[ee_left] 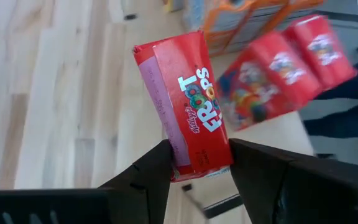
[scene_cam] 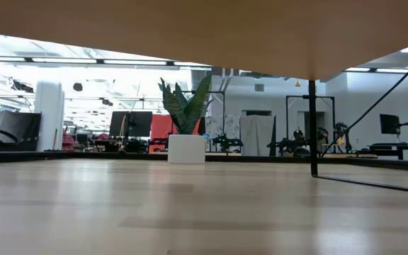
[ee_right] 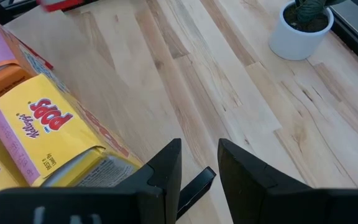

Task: Stack cereal on shelf
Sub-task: Put the red cereal box on the shelf aligned with the red cereal boxes

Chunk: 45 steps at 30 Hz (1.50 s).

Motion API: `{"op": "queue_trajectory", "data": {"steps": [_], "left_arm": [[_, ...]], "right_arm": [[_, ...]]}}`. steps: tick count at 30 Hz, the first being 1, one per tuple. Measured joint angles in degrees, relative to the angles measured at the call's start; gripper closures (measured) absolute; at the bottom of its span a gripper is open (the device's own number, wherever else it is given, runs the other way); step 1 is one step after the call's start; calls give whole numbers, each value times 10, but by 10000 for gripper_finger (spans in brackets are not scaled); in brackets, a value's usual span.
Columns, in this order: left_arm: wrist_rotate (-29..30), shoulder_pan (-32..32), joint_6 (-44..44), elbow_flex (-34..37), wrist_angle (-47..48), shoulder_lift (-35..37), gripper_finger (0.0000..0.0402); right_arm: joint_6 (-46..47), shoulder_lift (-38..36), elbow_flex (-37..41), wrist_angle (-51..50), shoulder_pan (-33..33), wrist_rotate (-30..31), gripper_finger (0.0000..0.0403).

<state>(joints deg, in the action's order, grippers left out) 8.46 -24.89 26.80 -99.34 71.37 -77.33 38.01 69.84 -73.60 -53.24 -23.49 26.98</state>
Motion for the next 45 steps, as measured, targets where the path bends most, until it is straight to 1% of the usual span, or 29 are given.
{"op": "queue_trajectory", "data": {"steps": [3,7,12,16,39,45], "left_arm": [[16,-26,9,-24,-2,-30,261],[18,-46,9,-47,1,-82,261],[10,-50,8,-67,18,-139,261],[-7,-50,9,-77,22,-164,261],[-1,-47,29,-81,11,-164,261],[-23,-47,29,-81,11,-164,260]], "right_arm": [[0,0,0,0,-1,0,274],[0,0,0,0,-2,-1,274],[-1,0,0,0,-2,-2,274],[-1,0,0,0,-2,-2,274],[-12,0,0,-4,-2,-2,274],[-11,0,0,-4,-2,-2,274]]}}
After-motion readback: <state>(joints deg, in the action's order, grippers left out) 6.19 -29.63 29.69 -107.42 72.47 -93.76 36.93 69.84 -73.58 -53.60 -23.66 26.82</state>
